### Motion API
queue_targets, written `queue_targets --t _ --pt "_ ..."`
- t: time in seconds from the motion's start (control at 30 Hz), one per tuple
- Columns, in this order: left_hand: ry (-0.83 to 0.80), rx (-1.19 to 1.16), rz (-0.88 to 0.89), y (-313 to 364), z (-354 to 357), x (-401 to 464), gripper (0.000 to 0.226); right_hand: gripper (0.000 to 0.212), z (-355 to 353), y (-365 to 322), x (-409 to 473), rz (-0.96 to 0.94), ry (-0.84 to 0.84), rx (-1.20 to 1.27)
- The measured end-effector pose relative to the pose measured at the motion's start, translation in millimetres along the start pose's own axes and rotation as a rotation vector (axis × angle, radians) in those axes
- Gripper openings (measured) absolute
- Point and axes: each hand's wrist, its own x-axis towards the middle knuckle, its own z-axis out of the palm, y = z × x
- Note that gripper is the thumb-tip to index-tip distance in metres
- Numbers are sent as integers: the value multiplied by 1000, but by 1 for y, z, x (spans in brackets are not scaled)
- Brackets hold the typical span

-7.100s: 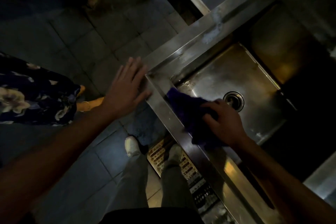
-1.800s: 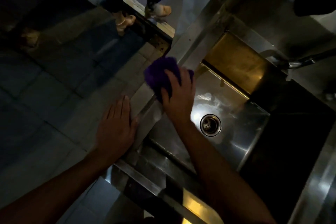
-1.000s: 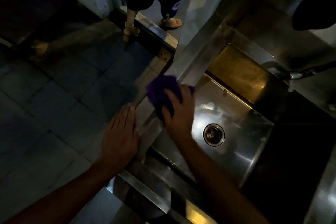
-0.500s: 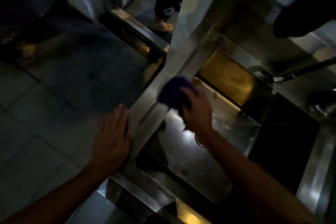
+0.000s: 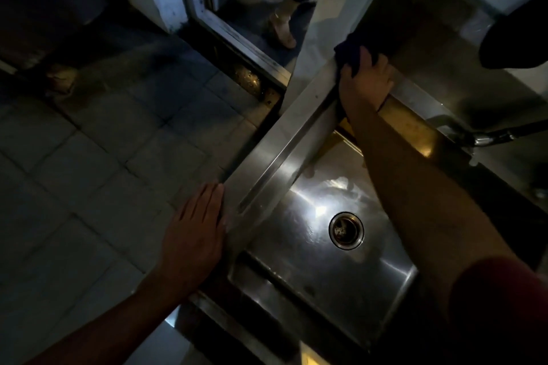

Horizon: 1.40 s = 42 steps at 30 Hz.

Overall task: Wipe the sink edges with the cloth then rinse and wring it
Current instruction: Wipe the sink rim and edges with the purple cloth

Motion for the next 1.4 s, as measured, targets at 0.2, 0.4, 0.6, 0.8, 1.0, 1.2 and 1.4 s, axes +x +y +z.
queue_targets --t 0.2,0.4,0.6,0.8,1.0,1.2,1.4 --pt "-30 -23 -21 2 -3 0 58 47 -8 -8 -113 -190 -56 133" --pt "-18 -124 -70 0 -7 -5 54 50 -10 -21 -241 -322 -159 264" --pt "-35 20 24 -25 -12 -28 55 50 -15 -18 -315 -456 -305 289" --pt "-62 9 -207 -32 -21 -59 51 47 -25 -5 -344 -664 -426 394" --pt "-63 26 -197 -31 -20 -61 51 51 -47 11 -290 -307 -266 591" --pt "-72 11 -211 -32 -19 -61 51 49 -16 -16 -249 -243 -163 439" --pt "-103 -17 -217 -34 -18 -61 52 44 -17 -21 -338 -400 -312 382"
